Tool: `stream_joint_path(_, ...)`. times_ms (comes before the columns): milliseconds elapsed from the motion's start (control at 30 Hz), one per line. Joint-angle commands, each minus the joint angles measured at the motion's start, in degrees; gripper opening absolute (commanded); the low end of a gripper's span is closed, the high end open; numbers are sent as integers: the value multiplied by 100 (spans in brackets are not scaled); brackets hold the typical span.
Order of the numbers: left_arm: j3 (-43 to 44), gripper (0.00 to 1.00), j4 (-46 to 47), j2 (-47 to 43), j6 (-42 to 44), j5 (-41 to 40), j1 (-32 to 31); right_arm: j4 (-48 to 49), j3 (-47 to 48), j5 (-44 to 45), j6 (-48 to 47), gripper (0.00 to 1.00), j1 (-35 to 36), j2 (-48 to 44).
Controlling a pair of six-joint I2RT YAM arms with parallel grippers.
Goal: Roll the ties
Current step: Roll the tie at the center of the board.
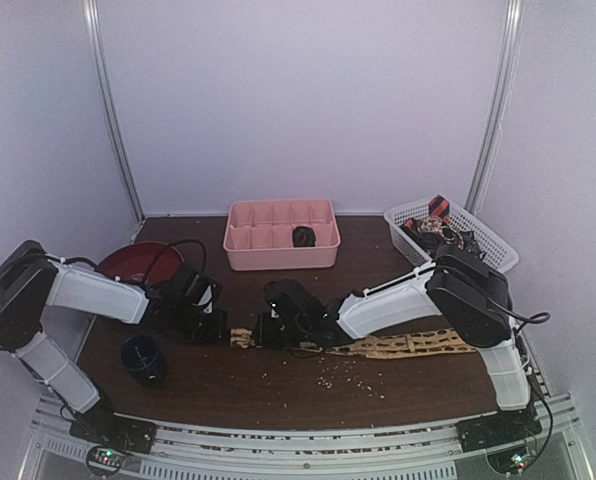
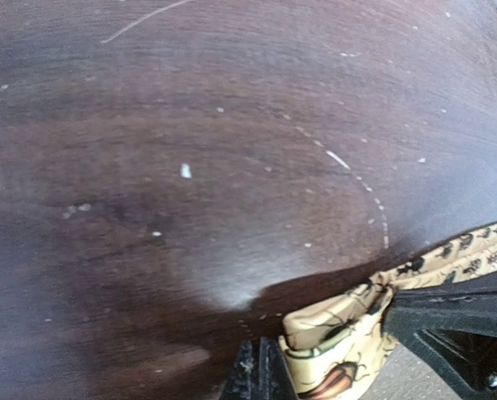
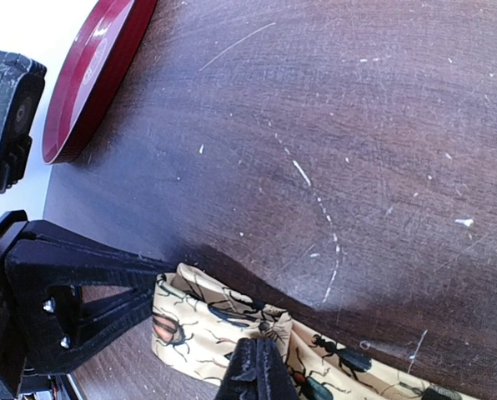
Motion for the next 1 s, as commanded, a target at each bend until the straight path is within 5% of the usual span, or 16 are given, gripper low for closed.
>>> stream_joint_path(0,-225,0,655,80,-92,567,22,-87,-204,-40,24,0,32,45)
stream_joint_path(367,-342,0,1334,-65,-287,1156,27,508,-562,-114,11,0,-61,-186)
stream_joint_path(967,-90,0,1200,98,-289,911,-277,1246,-1050,-324,168,0,-178,-354)
